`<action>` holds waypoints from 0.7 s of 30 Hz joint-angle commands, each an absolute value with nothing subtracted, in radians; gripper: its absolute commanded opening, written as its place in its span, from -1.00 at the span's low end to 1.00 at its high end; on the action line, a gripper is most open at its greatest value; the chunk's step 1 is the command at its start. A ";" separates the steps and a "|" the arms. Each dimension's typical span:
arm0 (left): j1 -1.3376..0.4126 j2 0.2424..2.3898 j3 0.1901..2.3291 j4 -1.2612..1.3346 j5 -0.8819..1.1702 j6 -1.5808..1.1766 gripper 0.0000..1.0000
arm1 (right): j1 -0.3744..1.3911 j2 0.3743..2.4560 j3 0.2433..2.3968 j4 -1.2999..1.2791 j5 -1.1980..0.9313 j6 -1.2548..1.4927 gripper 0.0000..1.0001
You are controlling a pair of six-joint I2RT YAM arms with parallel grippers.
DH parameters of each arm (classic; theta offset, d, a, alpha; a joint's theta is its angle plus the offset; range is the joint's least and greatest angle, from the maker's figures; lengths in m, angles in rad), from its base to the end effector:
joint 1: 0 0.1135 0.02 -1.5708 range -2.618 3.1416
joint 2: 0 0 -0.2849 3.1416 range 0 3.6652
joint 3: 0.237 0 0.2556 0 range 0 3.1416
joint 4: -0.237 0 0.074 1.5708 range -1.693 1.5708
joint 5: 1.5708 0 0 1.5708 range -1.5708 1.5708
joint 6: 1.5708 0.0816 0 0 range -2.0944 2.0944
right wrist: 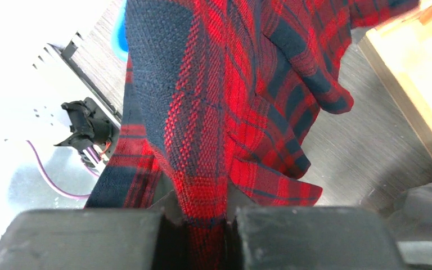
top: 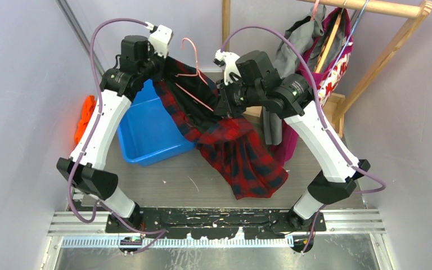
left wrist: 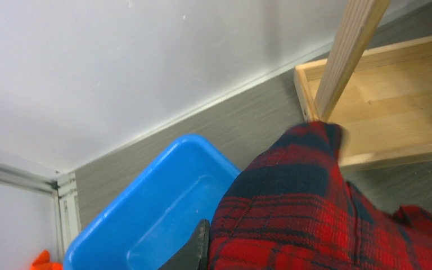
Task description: Remove the skirt from the hanger
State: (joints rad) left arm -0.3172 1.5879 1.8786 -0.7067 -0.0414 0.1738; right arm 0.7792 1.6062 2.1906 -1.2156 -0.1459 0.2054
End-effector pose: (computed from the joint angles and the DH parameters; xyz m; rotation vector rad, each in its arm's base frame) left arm 0.3697 -0.1178 0.4642 0.4569 1.9335 -0.0517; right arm 0.2258 0.2397 0.4940 -0.7278 2.1673 0.6954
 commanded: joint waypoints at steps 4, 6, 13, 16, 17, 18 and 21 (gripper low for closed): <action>-0.237 1.706 2.054 -0.648 -0.093 0.183 -1.00 | 0.784 1.543 2.232 -1.208 -0.229 0.225 -0.98; -0.227 1.730 2.064 -0.649 -0.054 0.168 -1.00 | 0.784 1.543 2.252 -1.225 -0.215 0.220 -0.98; -0.111 1.749 1.918 -0.595 0.092 0.125 -1.00 | 0.784 1.548 2.349 -1.287 -0.161 0.208 -0.98; -0.047 1.782 1.892 -0.558 0.191 0.099 -1.00 | 0.785 1.548 2.377 -1.304 -0.159 0.207 -0.98; -0.032 1.791 1.889 -0.550 0.209 0.093 -1.00 | 0.784 1.547 2.381 -1.312 -0.155 0.209 -0.98; -0.022 1.802 1.893 -0.550 0.220 0.089 -1.00 | 0.785 1.546 2.385 -1.317 -0.150 0.209 -0.98; -0.005 1.820 1.892 -0.546 0.236 0.092 -1.00 | 0.784 1.546 2.403 -1.325 -0.141 0.205 -0.98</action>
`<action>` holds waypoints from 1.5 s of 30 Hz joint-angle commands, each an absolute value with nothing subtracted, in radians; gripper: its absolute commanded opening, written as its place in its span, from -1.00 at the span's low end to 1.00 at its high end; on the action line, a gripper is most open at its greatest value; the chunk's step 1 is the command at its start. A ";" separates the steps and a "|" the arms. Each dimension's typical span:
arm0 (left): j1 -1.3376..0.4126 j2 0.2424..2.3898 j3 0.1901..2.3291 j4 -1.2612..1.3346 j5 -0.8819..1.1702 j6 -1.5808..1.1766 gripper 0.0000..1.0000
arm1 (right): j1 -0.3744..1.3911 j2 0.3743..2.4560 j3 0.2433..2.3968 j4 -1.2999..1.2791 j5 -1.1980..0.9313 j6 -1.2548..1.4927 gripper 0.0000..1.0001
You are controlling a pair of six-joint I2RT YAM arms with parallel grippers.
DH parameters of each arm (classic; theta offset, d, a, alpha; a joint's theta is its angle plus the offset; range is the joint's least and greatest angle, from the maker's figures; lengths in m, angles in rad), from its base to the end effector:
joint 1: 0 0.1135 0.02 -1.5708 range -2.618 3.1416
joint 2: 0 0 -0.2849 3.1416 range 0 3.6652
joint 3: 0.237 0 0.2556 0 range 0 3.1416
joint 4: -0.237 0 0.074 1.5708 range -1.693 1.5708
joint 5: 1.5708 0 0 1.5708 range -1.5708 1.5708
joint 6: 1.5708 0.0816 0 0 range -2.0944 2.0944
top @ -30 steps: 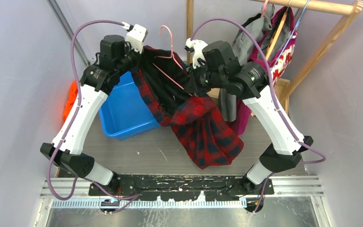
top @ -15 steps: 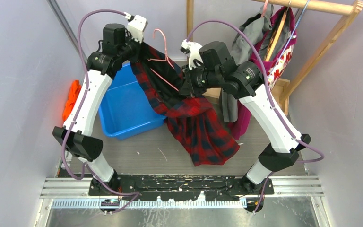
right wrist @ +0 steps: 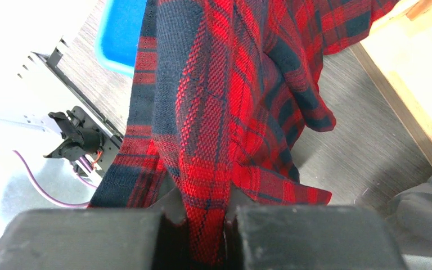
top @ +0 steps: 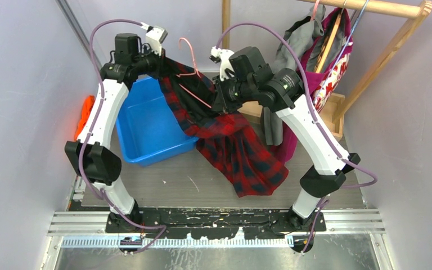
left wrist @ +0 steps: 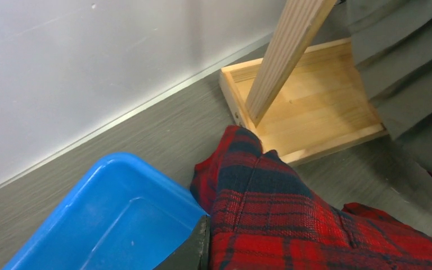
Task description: Remove the skirt from the hanger
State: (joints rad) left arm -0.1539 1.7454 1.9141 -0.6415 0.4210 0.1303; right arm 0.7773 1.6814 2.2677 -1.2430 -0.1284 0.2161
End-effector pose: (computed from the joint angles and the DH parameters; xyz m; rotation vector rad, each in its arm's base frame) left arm 0.4263 -0.0999 0.4273 0.5448 1.9528 -0.4440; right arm 0.2407 0.2515 0.4895 -0.7095 2.1983 0.6715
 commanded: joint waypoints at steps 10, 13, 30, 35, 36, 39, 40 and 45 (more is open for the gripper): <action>0.018 1.890 1.854 -0.552 0.403 0.062 -0.61 | 0.784 1.551 2.437 -1.329 -0.124 0.194 -0.98; 0.017 1.870 1.779 -0.541 0.397 0.068 -0.29 | 0.783 1.551 2.446 -1.320 -0.119 0.187 -0.98; 0.017 1.680 1.622 -0.545 0.455 0.010 0.38 | 0.783 1.587 2.439 -1.196 -0.134 0.182 -0.98; 0.017 1.590 1.593 -0.561 0.509 -0.023 0.39 | 0.782 1.572 2.378 -1.052 -0.106 0.176 -0.99; 0.017 1.577 1.594 -0.568 0.527 -0.027 0.39 | 0.783 1.577 2.374 -1.027 -0.108 0.174 -0.99; 0.017 1.541 1.624 -0.593 0.547 -0.040 0.39 | 0.783 1.600 2.387 -0.981 -0.118 0.166 -0.99; 0.018 1.530 1.640 -0.602 0.557 -0.046 0.39 | 0.783 1.608 2.393 -0.966 -0.127 0.164 -0.99; 0.017 1.472 1.711 -0.663 0.578 -0.053 0.39 | 0.783 1.693 2.501 -0.915 -0.190 0.176 -0.99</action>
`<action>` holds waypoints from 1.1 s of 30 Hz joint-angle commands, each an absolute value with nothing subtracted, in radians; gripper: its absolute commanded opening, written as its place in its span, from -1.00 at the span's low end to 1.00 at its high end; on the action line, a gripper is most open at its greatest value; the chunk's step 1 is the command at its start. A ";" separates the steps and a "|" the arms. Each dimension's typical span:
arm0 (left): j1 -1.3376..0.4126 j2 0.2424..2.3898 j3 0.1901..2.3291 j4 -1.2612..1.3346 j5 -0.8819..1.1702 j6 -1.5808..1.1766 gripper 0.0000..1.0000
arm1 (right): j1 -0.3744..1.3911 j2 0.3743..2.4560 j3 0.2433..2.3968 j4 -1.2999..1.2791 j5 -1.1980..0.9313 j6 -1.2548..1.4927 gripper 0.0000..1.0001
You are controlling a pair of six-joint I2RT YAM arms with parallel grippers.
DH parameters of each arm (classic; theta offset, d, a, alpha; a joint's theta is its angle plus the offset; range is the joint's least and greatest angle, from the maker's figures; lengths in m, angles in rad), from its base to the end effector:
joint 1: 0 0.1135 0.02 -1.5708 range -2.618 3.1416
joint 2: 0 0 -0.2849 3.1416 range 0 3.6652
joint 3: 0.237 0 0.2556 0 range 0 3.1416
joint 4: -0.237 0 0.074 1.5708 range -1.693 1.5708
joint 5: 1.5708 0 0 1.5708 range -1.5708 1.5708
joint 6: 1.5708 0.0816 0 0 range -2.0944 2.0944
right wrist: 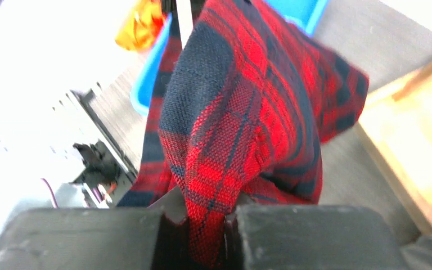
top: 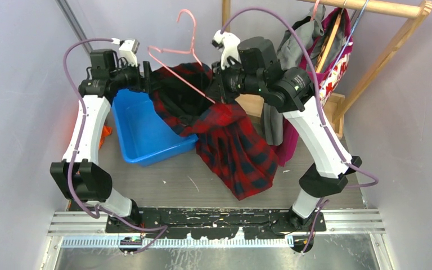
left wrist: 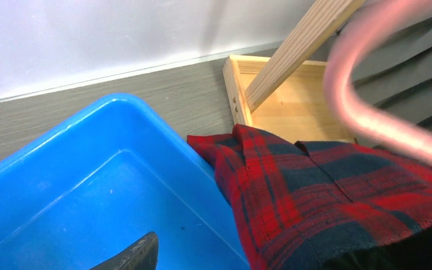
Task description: Remove the skirt from the hanger
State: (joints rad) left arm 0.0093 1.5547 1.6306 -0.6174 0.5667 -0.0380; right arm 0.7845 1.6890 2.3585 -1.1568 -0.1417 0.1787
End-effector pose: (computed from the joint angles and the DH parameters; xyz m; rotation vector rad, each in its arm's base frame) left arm 0.3814 -0.0403 0.4034 0.2888 2.0563 -0.6132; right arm 0.2381 0.2540 0.5252 -0.7237 2.0102 0.7293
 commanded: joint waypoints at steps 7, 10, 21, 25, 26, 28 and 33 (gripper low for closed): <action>0.017 1.381 1.752 -0.739 0.578 -0.053 0.40 | 0.784 1.766 2.582 -0.877 -0.212 0.193 -0.99; 0.017 1.369 1.863 -0.790 0.608 -0.051 0.42 | 0.784 1.765 2.539 -0.880 -0.211 0.191 -0.99; 0.017 1.390 2.118 -0.797 0.817 -0.075 0.47 | 0.784 1.769 2.502 -0.891 -0.227 0.207 -0.98; 0.017 1.451 2.130 -0.753 0.817 -0.091 0.47 | 0.785 1.766 2.504 -0.892 -0.245 0.219 -0.98; 0.017 1.462 2.142 -0.740 0.821 -0.098 0.47 | 0.785 1.766 2.500 -0.893 -0.247 0.220 -0.98; 0.016 1.493 2.171 -0.717 0.831 -0.104 0.48 | 0.789 1.767 2.497 -0.897 -0.257 0.223 -0.98; 0.014 1.568 2.250 -0.708 0.819 -0.057 0.55 | 0.806 1.771 2.504 -0.916 -0.267 0.225 -0.98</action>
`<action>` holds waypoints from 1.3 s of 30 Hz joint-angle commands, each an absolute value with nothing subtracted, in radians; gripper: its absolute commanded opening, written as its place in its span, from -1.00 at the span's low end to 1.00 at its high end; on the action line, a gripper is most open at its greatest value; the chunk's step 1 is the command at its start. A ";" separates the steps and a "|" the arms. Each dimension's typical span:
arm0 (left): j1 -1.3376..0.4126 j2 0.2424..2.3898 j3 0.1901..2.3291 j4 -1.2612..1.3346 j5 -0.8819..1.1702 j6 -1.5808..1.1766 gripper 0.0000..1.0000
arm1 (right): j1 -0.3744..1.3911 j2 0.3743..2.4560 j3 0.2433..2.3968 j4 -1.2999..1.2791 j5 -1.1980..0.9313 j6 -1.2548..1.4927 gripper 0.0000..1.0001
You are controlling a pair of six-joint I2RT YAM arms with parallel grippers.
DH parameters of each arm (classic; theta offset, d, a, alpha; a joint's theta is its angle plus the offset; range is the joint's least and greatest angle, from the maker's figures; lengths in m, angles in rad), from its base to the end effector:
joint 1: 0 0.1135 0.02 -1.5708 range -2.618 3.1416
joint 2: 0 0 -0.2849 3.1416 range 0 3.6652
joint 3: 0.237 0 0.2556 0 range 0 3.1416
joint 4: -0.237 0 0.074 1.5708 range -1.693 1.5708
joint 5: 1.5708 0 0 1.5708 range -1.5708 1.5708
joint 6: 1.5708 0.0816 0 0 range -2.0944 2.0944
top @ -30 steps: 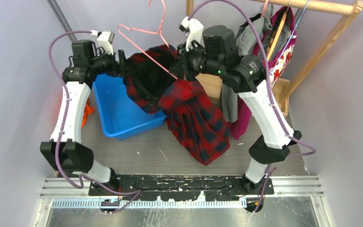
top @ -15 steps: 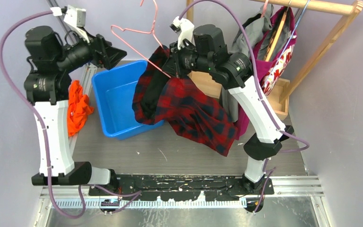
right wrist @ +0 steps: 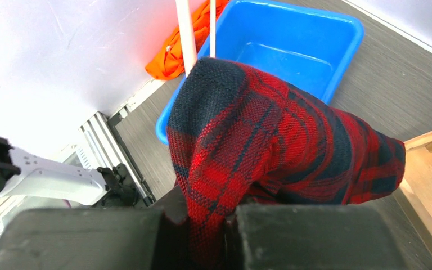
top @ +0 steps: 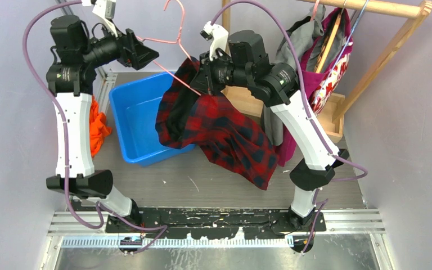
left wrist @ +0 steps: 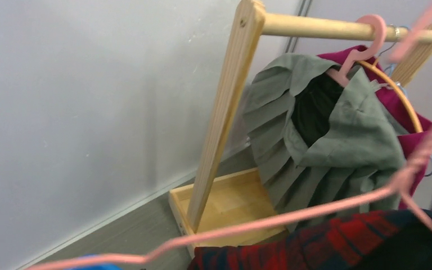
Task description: Remove the skirt from the hanger
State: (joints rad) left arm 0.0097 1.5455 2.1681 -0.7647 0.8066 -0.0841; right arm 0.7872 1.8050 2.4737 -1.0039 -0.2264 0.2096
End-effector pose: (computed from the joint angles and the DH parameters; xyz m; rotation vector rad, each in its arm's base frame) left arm 0.3093 -0.0559 0.5735 0.5218 1.6431 -0.7416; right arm 0.2615 0.2884 0.5412 -0.7217 1.8640 0.8757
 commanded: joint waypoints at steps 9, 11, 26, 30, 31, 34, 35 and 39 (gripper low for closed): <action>0.005 1.609 2.359 -0.761 0.826 0.015 0.62 | 0.814 1.770 2.506 -0.974 -0.268 0.221 -0.98; -0.008 1.608 2.373 -0.770 0.836 0.025 0.65 | 0.815 1.772 2.505 -0.975 -0.270 0.221 -0.98; -0.057 1.567 2.339 -0.863 1.044 0.112 0.66 | 0.817 1.771 2.503 -0.982 -0.258 0.217 -0.98; -0.059 1.598 2.317 -0.833 1.079 0.138 0.66 | 0.818 1.762 2.491 -0.982 -0.265 0.225 -0.98; -0.064 1.606 2.318 -0.832 1.090 0.150 0.66 | 0.819 1.760 2.488 -0.983 -0.267 0.225 -0.98; -0.078 1.629 2.313 -0.833 1.097 0.187 0.67 | 0.820 1.755 2.489 -0.987 -0.268 0.225 -0.98; -0.083 1.636 2.309 -0.833 1.079 0.199 0.67 | 0.821 1.753 2.490 -0.989 -0.268 0.225 -0.98; -0.107 1.668 2.322 -0.862 1.010 0.263 0.68 | 0.828 1.744 2.485 -1.006 -0.273 0.221 -0.98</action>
